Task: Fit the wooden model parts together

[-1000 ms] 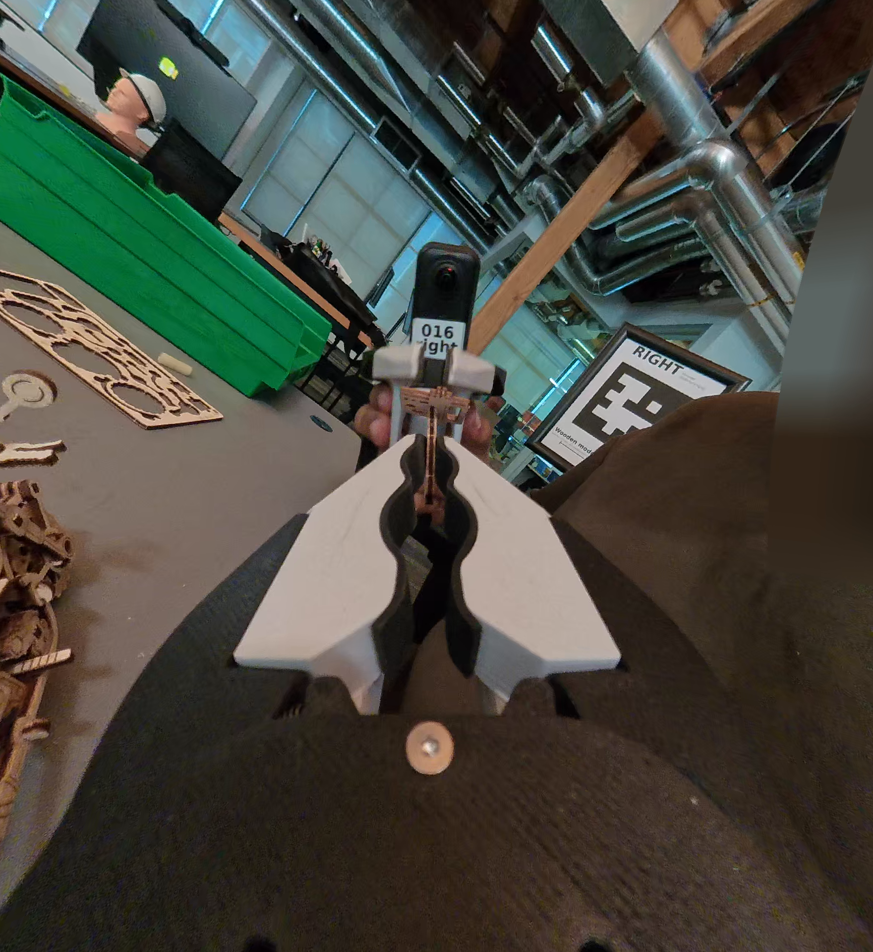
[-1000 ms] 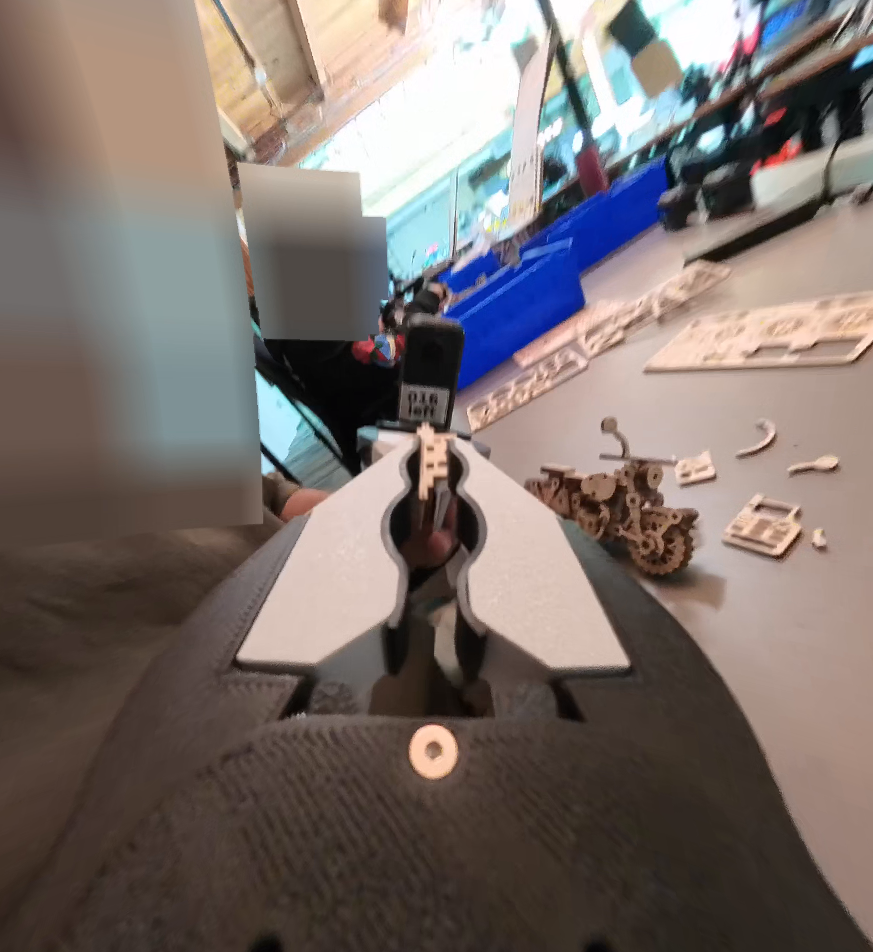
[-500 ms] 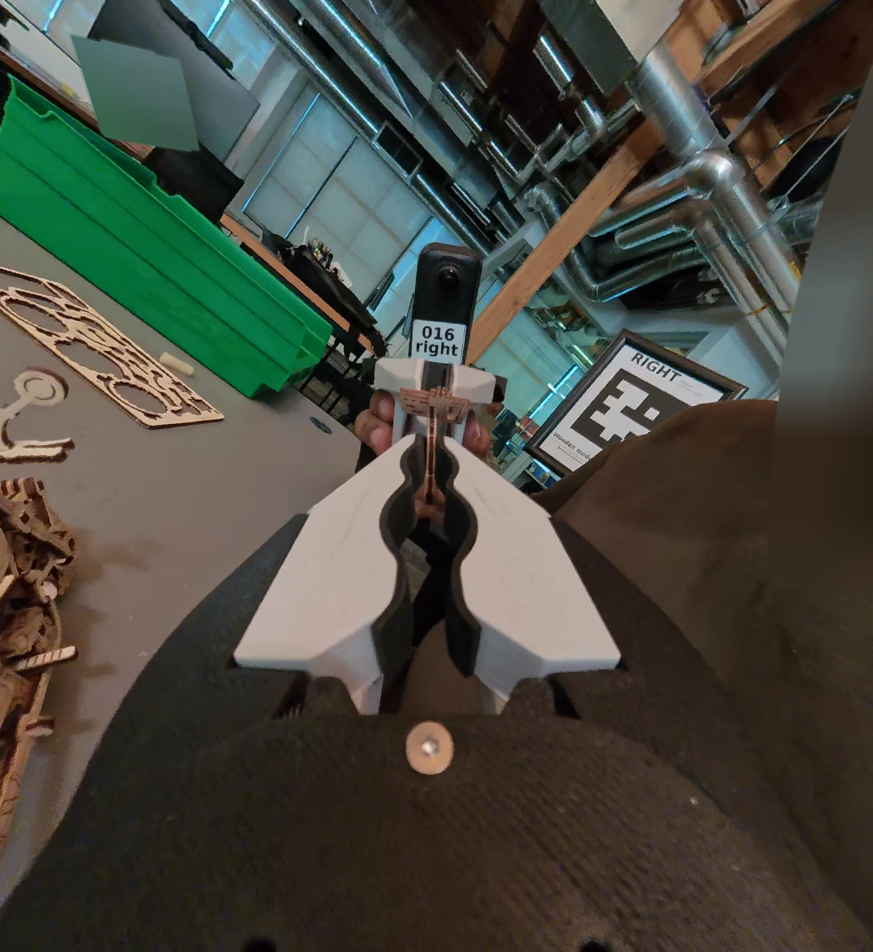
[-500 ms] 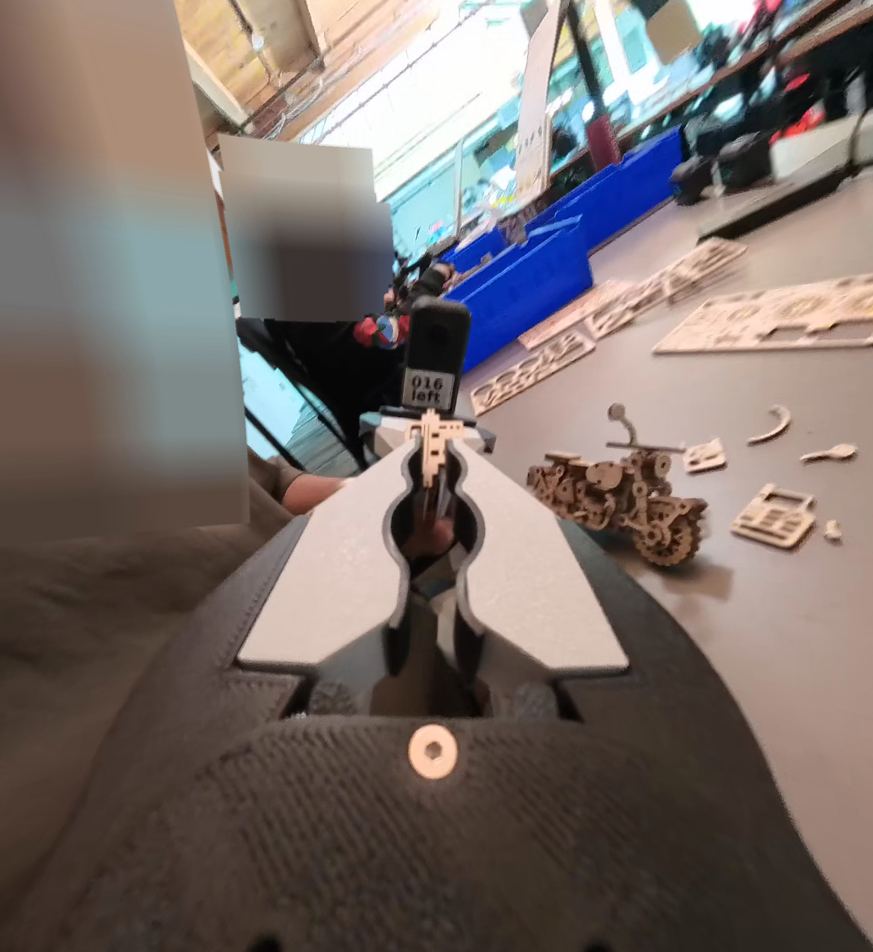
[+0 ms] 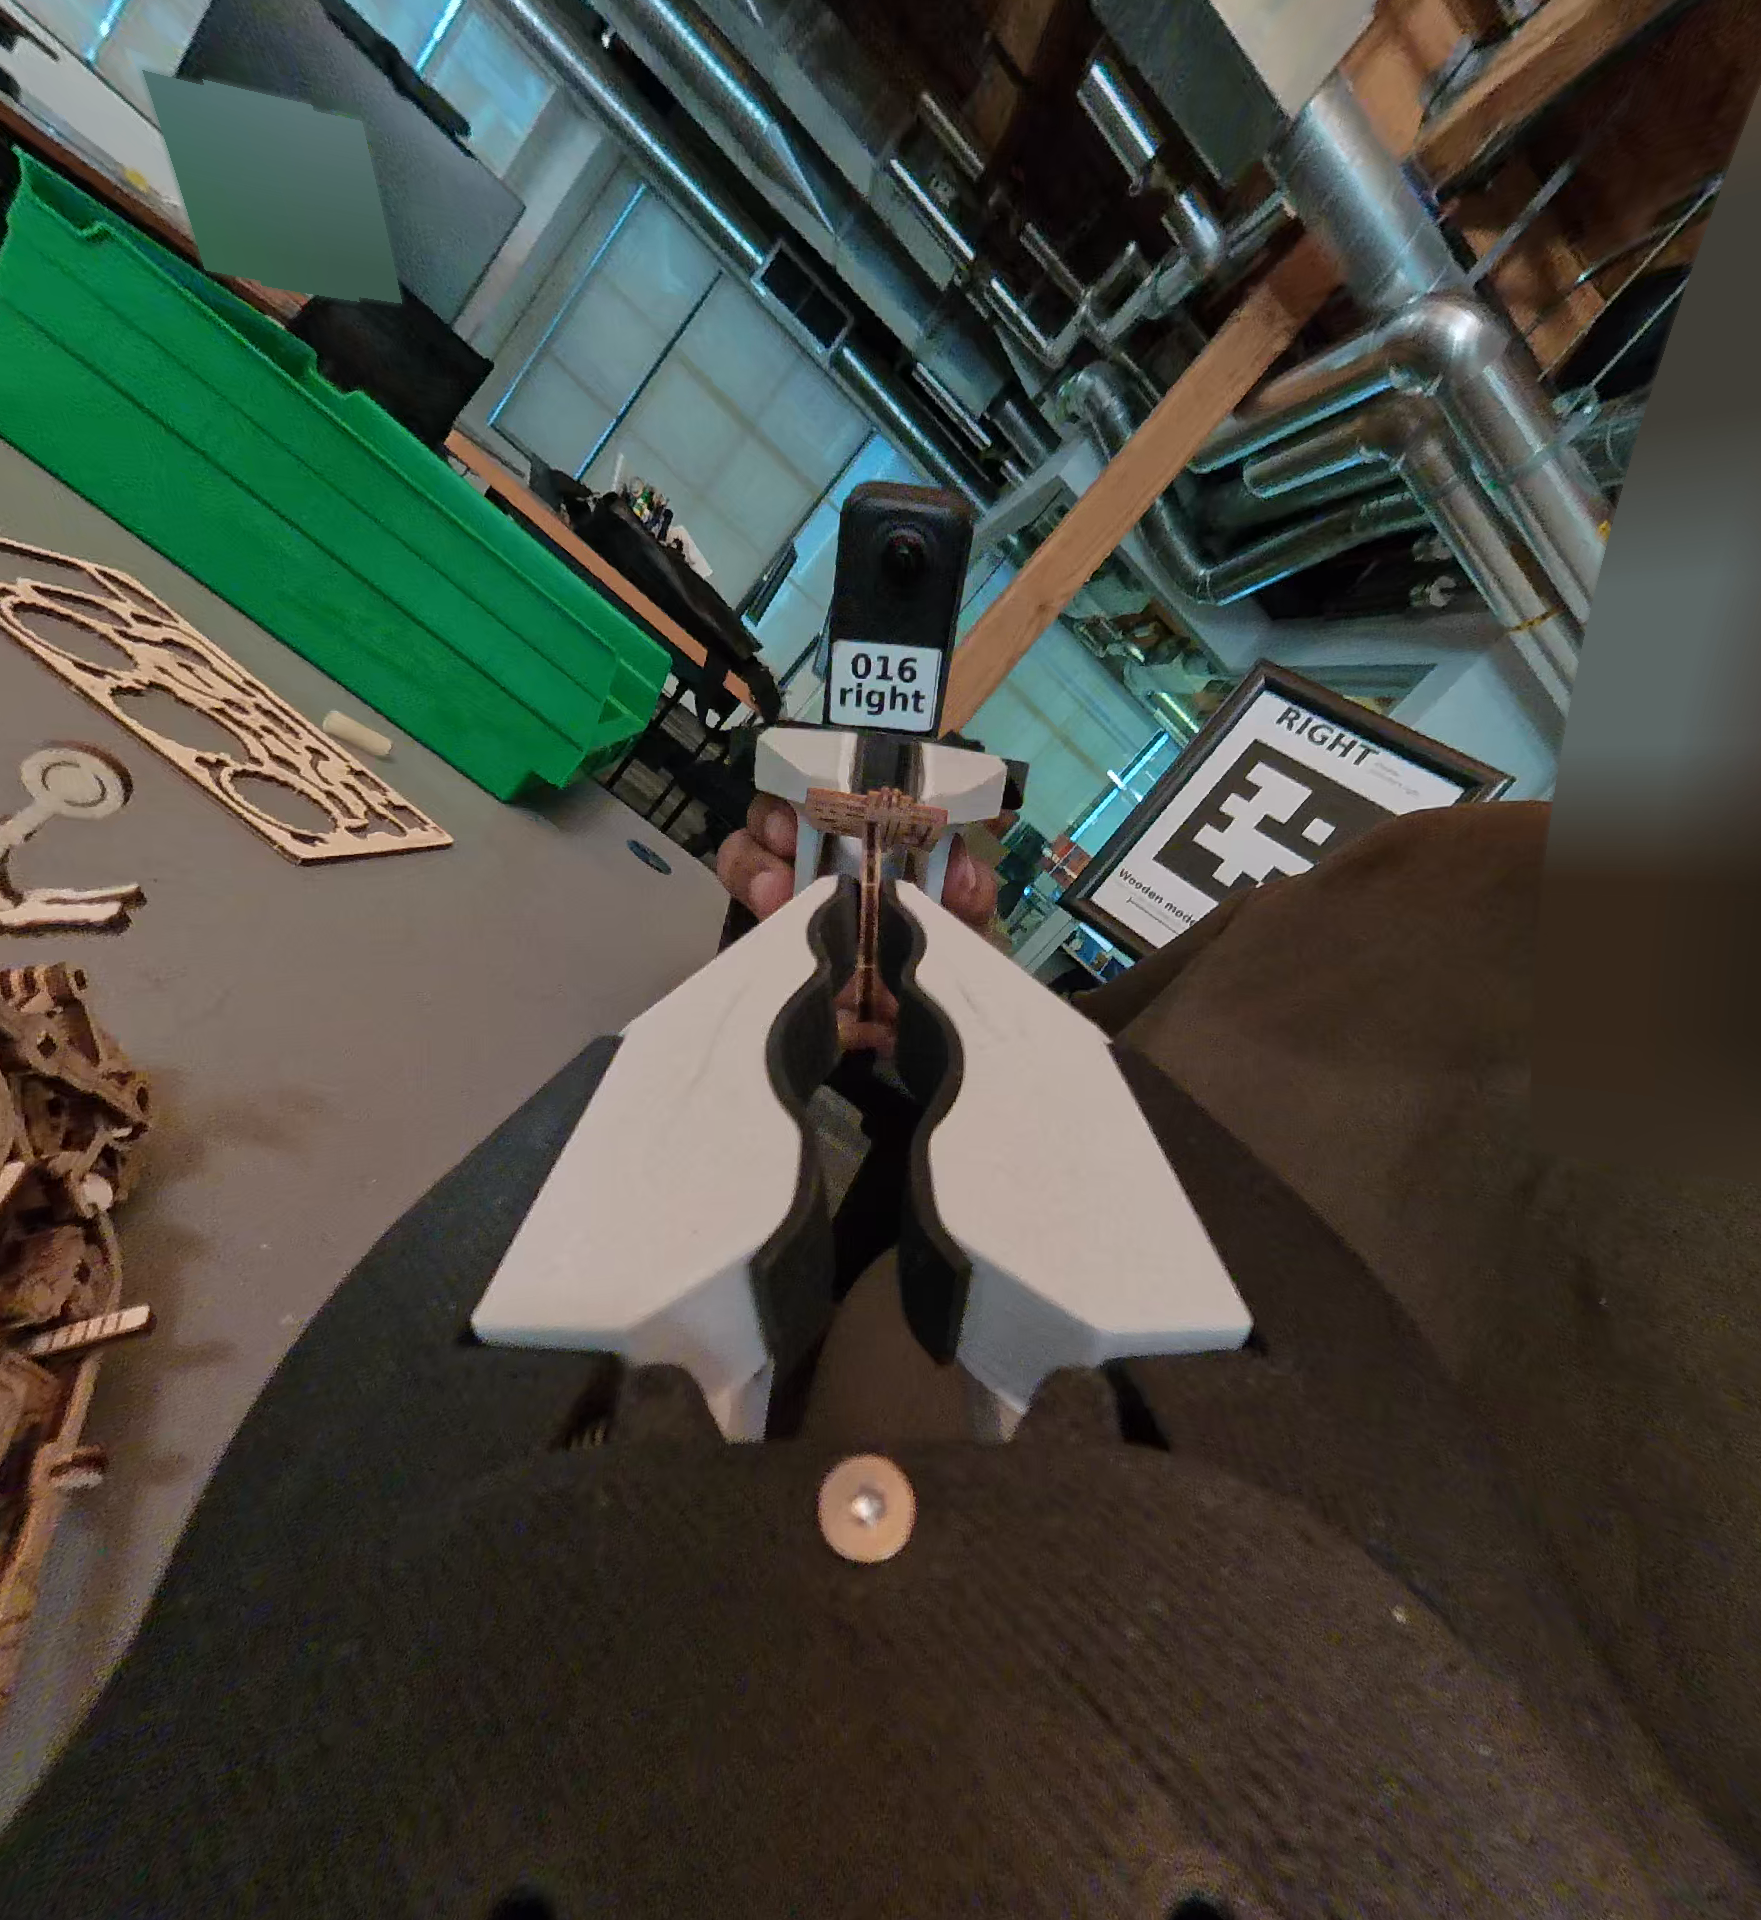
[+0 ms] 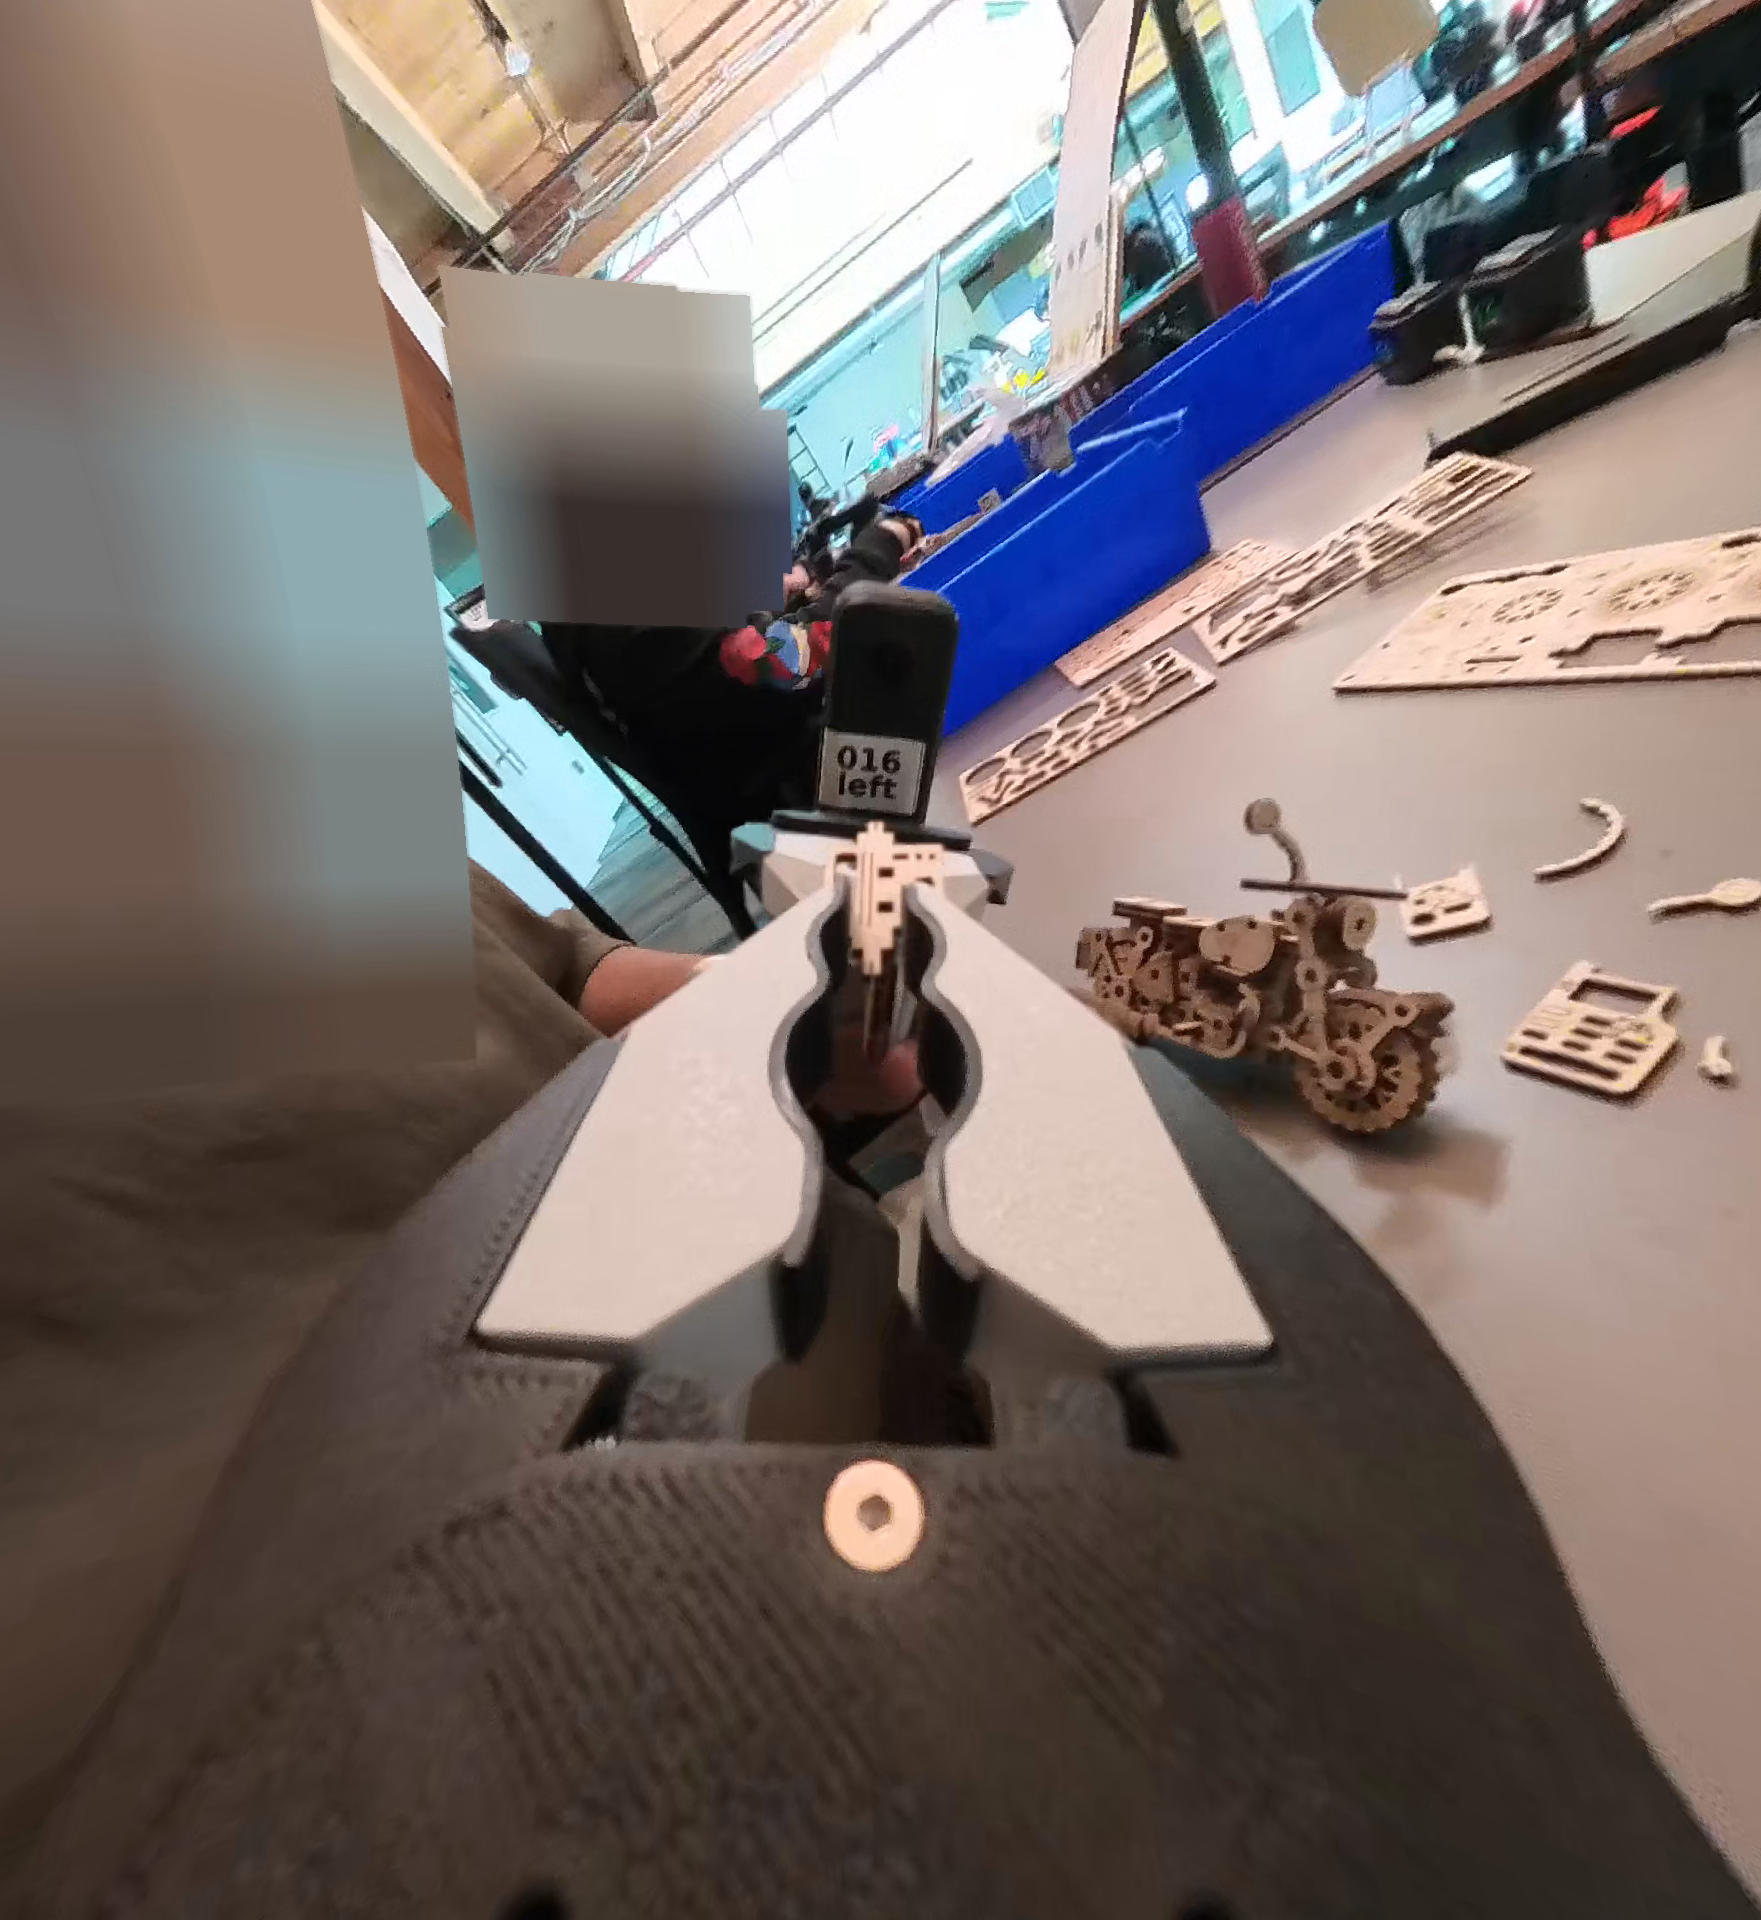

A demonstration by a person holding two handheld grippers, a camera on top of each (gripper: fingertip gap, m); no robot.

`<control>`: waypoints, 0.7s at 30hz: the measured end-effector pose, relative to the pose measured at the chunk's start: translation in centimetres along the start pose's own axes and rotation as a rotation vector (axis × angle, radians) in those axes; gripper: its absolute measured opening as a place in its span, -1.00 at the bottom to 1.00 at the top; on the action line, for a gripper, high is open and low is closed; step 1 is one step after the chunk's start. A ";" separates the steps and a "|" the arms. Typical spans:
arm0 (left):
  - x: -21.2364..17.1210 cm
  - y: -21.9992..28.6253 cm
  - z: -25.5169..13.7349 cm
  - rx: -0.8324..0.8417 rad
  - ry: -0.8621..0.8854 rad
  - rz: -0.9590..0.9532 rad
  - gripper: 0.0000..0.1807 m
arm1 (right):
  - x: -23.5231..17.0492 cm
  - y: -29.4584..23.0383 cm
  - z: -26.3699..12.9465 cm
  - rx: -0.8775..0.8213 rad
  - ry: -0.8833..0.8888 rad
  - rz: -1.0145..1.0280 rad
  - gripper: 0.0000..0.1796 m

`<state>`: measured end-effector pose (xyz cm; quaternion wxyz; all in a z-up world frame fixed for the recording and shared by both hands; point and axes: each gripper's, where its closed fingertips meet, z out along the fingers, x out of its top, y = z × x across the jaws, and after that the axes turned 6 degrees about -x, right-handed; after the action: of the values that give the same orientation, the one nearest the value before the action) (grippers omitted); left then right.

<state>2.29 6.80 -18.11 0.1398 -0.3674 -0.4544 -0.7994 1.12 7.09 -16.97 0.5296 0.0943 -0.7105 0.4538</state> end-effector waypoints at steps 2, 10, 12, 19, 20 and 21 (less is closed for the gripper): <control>0.0 0.1 0.0 0.001 0.001 0.003 -0.98 | 1.3 -0.1 -0.6 -0.016 0.064 -0.024 -0.92; 0.2 0.0 -0.1 0.003 0.007 0.005 -0.99 | 1.4 0.2 -0.7 -0.027 0.059 -0.017 -0.91; 0.2 0.2 -0.1 -0.008 0.017 0.004 -0.98 | 0.6 0.0 -0.3 -0.034 0.020 -0.034 -0.90; 0.0 -0.2 -0.1 0.008 0.007 -0.005 -0.99 | 1.3 0.1 -0.8 -0.042 0.049 -0.042 -0.90; 0.1 -0.1 0.0 0.002 0.011 -0.010 -0.99 | 0.4 0.2 -0.3 -0.046 0.006 -0.043 -0.89; -0.2 -0.3 -0.1 0.013 -0.004 -0.008 -0.98 | -0.1 0.3 0.1 -0.047 -0.012 -0.027 -0.90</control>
<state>2.22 6.90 -18.44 0.1382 -0.3664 -0.4612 -0.7962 0.90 7.12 -17.26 0.5334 0.0943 -0.7229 0.4290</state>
